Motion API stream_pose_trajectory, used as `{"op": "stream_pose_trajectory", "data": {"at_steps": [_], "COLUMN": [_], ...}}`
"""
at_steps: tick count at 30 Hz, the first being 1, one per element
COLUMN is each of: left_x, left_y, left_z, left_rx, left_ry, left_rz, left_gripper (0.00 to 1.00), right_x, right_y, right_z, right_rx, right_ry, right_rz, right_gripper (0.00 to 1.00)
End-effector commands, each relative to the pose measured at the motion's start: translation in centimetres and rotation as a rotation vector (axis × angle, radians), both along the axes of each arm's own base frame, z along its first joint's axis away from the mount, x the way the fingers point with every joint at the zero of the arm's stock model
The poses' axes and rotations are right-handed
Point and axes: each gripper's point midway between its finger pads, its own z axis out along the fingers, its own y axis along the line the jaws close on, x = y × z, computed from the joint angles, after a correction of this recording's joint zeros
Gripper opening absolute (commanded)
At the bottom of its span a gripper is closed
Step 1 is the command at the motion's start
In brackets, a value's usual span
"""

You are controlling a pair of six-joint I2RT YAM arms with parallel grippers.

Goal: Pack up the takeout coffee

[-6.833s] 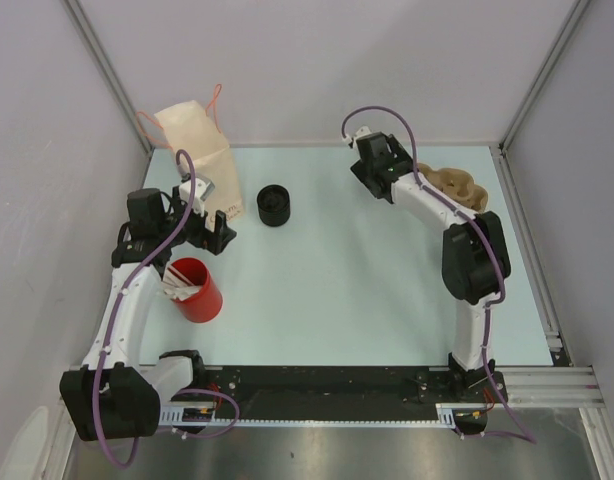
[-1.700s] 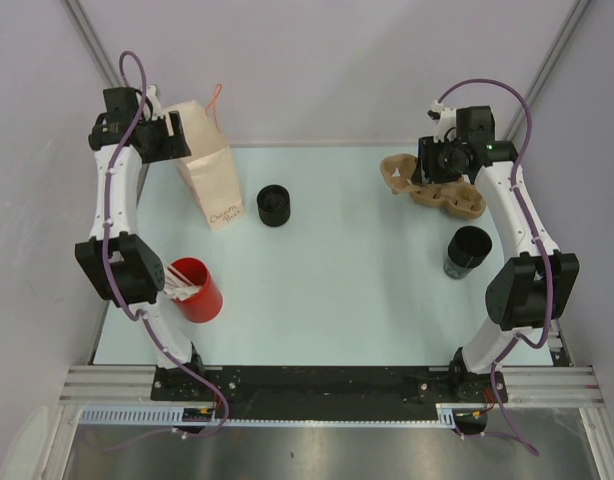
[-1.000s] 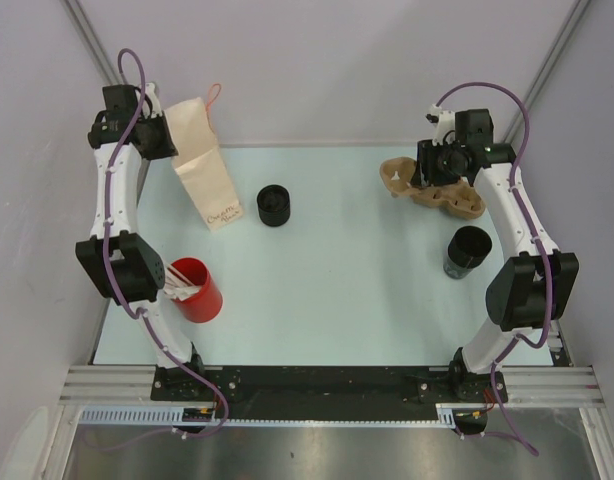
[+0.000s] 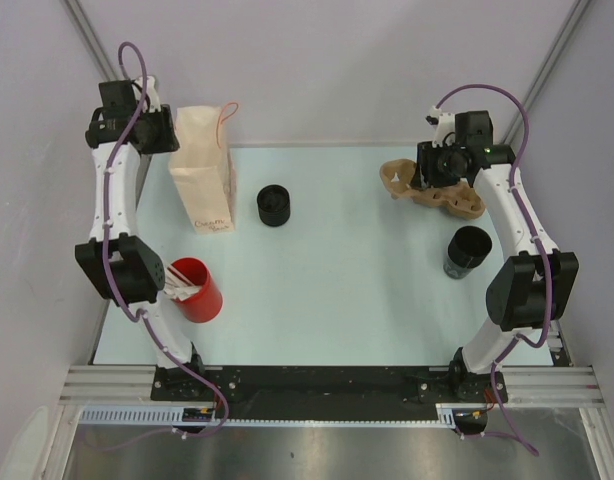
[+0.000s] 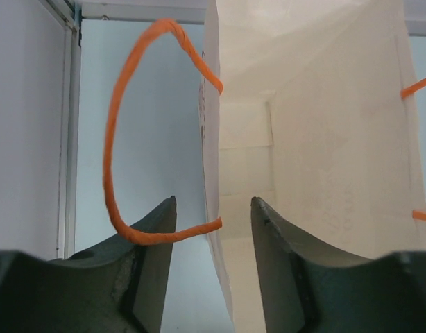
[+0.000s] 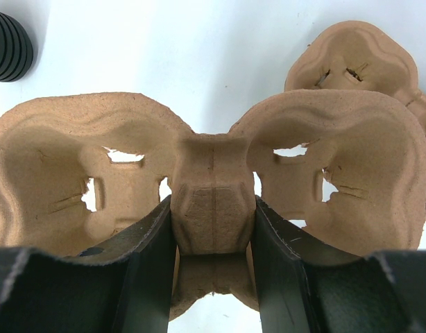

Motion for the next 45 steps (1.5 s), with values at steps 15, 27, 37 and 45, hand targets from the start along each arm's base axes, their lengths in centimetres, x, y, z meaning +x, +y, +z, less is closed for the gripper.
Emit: {"op": "stream_pose_trajectory", "data": {"at_steps": [15, 27, 37, 45], "left_x": [0.4, -0.1, -2.1, -6.2], "left_y": [-0.3, -0.6, -3.6, -12.0], "left_z": [1.8, 6.9, 11.9, 15.0], "left_rx": [0.038, 0.079, 0.057, 0.089], "left_ry": [-0.079, -0.176, -0.292, -0.352], "left_rz": [-0.009, -0.001, -0.095, -0.322], "left_gripper": [0.00, 0.00, 0.00, 0.00], "right_x": [0.0, 0.0, -0.1, -0.4], "right_y": [0.0, -0.2, -0.4, -0.9], "right_z": [2.2, 2.0, 2.1, 4.6], "right_rx": [0.019, 0.020, 0.025, 0.017], "right_ry": [-0.068, -0.064, -0.062, -0.121], "right_rz": [0.008, 0.006, 0.004, 0.010], "right_gripper": [0.28, 0.28, 0.28, 0.27]}}
